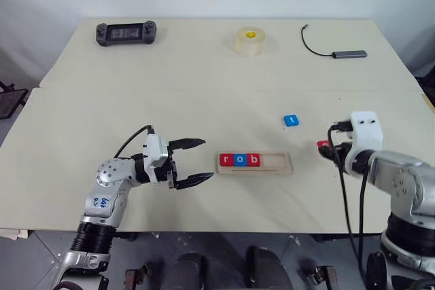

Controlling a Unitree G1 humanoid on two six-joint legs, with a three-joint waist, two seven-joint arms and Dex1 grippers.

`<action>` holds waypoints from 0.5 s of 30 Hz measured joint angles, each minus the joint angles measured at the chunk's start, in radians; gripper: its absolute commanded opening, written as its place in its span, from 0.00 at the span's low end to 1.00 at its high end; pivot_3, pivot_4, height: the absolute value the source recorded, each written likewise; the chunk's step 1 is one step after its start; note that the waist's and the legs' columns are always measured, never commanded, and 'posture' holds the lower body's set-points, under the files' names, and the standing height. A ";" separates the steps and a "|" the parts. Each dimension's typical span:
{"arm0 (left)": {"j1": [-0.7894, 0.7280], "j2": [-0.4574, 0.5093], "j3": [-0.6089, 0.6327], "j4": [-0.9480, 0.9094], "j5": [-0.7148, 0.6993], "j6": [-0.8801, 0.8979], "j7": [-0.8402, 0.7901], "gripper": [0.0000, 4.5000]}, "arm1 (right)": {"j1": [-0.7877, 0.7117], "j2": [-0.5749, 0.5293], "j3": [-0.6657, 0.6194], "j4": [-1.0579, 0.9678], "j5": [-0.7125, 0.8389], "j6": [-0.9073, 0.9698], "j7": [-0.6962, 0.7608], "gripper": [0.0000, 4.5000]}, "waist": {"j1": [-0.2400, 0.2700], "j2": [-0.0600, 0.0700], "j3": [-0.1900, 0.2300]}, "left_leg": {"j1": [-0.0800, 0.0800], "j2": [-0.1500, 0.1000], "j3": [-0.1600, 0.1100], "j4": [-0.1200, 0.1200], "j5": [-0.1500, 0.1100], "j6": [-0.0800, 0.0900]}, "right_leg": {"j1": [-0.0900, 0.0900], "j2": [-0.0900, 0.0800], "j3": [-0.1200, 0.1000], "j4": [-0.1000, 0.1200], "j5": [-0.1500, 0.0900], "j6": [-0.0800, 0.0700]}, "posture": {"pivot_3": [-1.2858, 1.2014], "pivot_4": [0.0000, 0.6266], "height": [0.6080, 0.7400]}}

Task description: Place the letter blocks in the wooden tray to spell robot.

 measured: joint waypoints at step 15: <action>-0.041 0.000 0.003 0.061 0.000 -0.020 -0.040 1.00 | 0.107 -0.111 -0.023 -0.076 0.111 -0.029 0.068 1.00 | -0.001 0.000 0.000 | 0.001 -0.001 0.001 0.000 0.000 0.001 | 0.000 0.000 0.002 0.001 0.000 0.000 | 0.52 0.24 1.00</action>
